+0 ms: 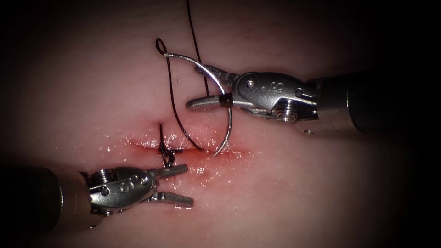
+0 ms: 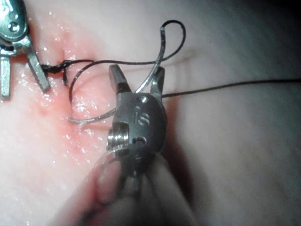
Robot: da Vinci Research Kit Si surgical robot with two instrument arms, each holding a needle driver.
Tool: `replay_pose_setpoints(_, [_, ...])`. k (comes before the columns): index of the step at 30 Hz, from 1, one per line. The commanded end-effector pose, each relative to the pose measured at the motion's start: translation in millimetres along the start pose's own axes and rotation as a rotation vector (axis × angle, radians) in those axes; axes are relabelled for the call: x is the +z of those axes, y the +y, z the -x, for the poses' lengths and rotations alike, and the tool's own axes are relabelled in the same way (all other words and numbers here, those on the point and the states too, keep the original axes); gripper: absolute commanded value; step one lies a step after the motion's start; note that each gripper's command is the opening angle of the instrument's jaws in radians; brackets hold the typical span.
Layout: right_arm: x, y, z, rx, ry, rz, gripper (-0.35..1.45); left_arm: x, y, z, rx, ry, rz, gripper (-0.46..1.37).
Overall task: Wound Closure
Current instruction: Regrasp the needle with the right gripper
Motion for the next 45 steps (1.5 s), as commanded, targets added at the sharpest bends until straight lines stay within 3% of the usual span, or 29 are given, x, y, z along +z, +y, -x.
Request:
replay_pose_setpoints(1, [0.0, 0.0, 0.0, 0.0, 0.0, -0.008, 1.29, 0.0, 0.1, 0.0, 0.0, 0.003, 0.0, 0.49])
replay_pose_setpoints(11, [-0.4, 0.1, -0.2, -0.004, -0.001, -0.013, 1.31, -0.1, 0.2, -0.2, 0.003, 0.008, 0.002, 0.49])
replay_pose_setpoints(22, [-2.6, -0.2, -2.7, 0.021, -0.036, 0.004, 1.28, -0.2, 0.4, -0.1, 0.003, 0.008, 0.002, 0.49])
replay_pose_setpoints(28, [-2.9, -0.7, -4.1, -0.02, -0.107, 0.101, 1.3, -0.2, 0.4, -0.1, 0.003, 0.008, 0.001, 0.49])
replay_pose_setpoints(30, [-2.9, -0.9, -4.6, -0.055, -0.149, 0.151, 1.29, -0.1, 0.4, 0.0, 0.004, 0.008, 0.001, 0.49])
replay_pose_setpoints(33, [-2.6, -1.5, -5.6, -0.118, -0.279, 0.296, 1.42, -0.1, 0.4, 0.0, 0.004, 0.008, 0.001, 0.5])
replay_pose_setpoints(36, [-2.1, -2.4, -6.3, -0.123, -0.356, 0.364, 1.43, -0.1, 0.4, 0.1, 0.004, 0.008, 0.001, 0.49])
replay_pose_setpoints(45, [-0.9, -5.6, -8.3, -0.101, -0.49, 0.498, 1.39, -0.1, 0.4, 0.2, 0.005, 0.009, 0.001, 0.5])
